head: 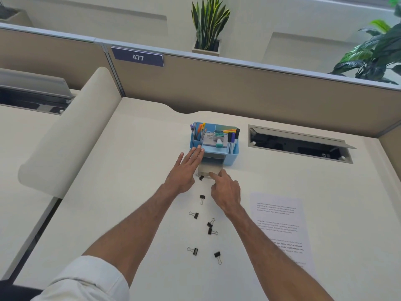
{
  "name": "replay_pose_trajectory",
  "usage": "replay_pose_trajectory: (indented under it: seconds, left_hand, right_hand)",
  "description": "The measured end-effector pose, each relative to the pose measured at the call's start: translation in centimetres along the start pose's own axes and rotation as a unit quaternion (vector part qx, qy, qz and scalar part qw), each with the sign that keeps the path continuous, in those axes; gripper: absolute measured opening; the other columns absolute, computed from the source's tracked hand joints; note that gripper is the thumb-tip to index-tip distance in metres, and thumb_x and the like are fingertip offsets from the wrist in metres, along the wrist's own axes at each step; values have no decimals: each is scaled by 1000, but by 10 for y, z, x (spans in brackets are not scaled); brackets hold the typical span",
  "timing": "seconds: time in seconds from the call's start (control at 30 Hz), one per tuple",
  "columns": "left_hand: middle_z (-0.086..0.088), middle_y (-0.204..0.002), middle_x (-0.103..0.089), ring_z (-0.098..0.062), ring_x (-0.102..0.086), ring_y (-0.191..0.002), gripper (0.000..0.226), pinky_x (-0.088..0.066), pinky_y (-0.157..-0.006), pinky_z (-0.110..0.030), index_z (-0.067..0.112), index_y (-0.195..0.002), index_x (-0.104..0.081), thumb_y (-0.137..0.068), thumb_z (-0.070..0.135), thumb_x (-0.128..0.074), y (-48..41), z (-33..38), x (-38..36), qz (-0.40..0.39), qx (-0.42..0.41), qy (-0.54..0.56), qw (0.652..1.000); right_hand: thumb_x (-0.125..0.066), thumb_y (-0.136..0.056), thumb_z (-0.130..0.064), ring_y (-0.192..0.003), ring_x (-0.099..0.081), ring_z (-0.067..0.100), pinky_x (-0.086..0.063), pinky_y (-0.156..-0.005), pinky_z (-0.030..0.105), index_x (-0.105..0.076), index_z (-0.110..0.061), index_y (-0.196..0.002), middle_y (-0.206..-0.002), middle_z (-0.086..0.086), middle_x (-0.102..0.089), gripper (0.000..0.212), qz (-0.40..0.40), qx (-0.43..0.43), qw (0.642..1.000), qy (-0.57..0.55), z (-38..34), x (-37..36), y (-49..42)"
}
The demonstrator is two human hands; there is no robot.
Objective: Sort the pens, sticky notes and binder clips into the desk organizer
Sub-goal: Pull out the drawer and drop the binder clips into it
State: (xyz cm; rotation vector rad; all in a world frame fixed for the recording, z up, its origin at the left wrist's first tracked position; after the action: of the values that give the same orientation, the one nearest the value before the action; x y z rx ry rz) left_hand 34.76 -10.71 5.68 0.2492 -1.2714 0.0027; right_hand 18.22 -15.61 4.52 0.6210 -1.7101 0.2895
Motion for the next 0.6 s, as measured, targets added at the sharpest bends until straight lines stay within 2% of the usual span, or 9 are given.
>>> replay_pose_trajectory:
  seconds: [0.2, 0.3, 0.37, 0.4, 0.5, 0.6]
  left_hand:
    - [2, -180, 25, -19, 20, -169, 103, 3, -139, -51, 21, -172, 17, -97, -12, -46, 0, 0, 4, 4, -11, 8, 1000]
    - [3, -181, 20, -18, 17, -169, 105, 4, -140, -46, 22, -173, 10, -92, -17, -44, 7, -4, 9, 54, -18, 39, 998]
    - [1, -183, 5, -18, 5, -171, 102, -2, -141, -42, 20, -175, -4, -90, -20, -43, 16, -10, 10, 111, 11, 100, 989]
    - [-1, -183, -10, -20, -6, -171, 97, -9, -140, -41, 18, -174, -15, -89, -21, -44, 22, -15, 9, 144, 42, 141, 979]
    - [-7, -165, -52, -27, -42, -156, 82, -33, -132, -39, 11, -162, -48, -87, -23, -44, 43, -31, 0, 218, 165, 245, 930]
    - [-7, -151, -64, -31, -50, -144, 70, -41, -123, -42, 11, -151, -61, -90, -19, -45, 62, -47, -17, 212, 248, 257, 910]
  right_hand:
    - [-54, -104, -13, -107, -65, 23, -52, -88, 39, -55, -34, -151, -128, 2, -59, 51, 13, 5, 1000, -1, -2, 5, 5]
    - [-53, -102, -12, -103, -66, 23, -51, -84, 36, -56, -31, -151, -126, 0, -62, 53, 37, 5, 999, -11, -2, 8, 7]
    - [-53, -102, -12, -99, -66, 22, -50, -81, 34, -61, -28, -147, -124, -1, -64, 48, 47, 8, 999, -16, -1, 8, 9]
    - [-53, -102, -11, -97, -65, 21, -49, -81, 33, -64, -27, -144, -123, -3, -64, 46, 44, 13, 999, -13, -1, 7, 10]
    - [-52, -101, -6, -102, -64, 21, -49, -84, 32, -67, -26, -140, -126, -4, -66, 46, 23, 41, 999, -19, -4, 0, 12]
    - [-52, -98, -1, -114, -64, 24, -51, -90, 35, -66, -21, -140, -143, -5, -60, 49, -11, 72, 997, -29, -11, -8, 11]
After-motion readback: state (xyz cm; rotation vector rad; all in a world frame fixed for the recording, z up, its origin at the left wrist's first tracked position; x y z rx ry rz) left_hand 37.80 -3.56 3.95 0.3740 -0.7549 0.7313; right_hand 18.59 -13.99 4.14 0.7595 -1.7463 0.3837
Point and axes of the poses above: each hand's wrist, its own y-axis away from the middle knuckle, its own x-axis out of the back of the hand, z = x × y, the point moved 3 cm from there along -y, towards the middle knuckle
